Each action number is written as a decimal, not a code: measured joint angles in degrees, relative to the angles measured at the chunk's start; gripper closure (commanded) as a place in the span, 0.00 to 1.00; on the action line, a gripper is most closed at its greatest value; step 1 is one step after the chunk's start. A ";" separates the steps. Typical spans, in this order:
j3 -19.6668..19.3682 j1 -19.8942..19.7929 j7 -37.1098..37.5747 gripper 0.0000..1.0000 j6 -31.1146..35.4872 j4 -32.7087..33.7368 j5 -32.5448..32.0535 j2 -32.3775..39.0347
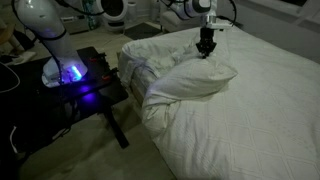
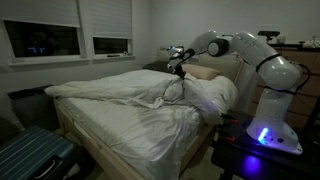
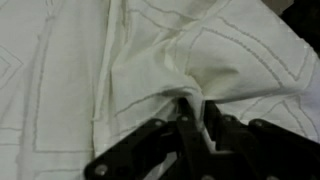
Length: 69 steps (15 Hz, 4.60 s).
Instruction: Move the left side of the blanket to the right
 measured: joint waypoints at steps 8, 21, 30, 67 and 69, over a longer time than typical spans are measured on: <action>-1.60 -3.60 5.48 0.99 -0.02 1.87 0.01 0.00; -5.21 -11.13 20.69 0.99 -3.99 22.13 2.20 -0.41; -5.84 -17.42 36.49 0.99 -12.10 30.03 3.40 -0.07; -0.66 1.33 27.06 0.00 -44.70 39.08 4.46 3.00; -0.66 0.78 24.47 0.00 -45.25 39.08 4.46 3.06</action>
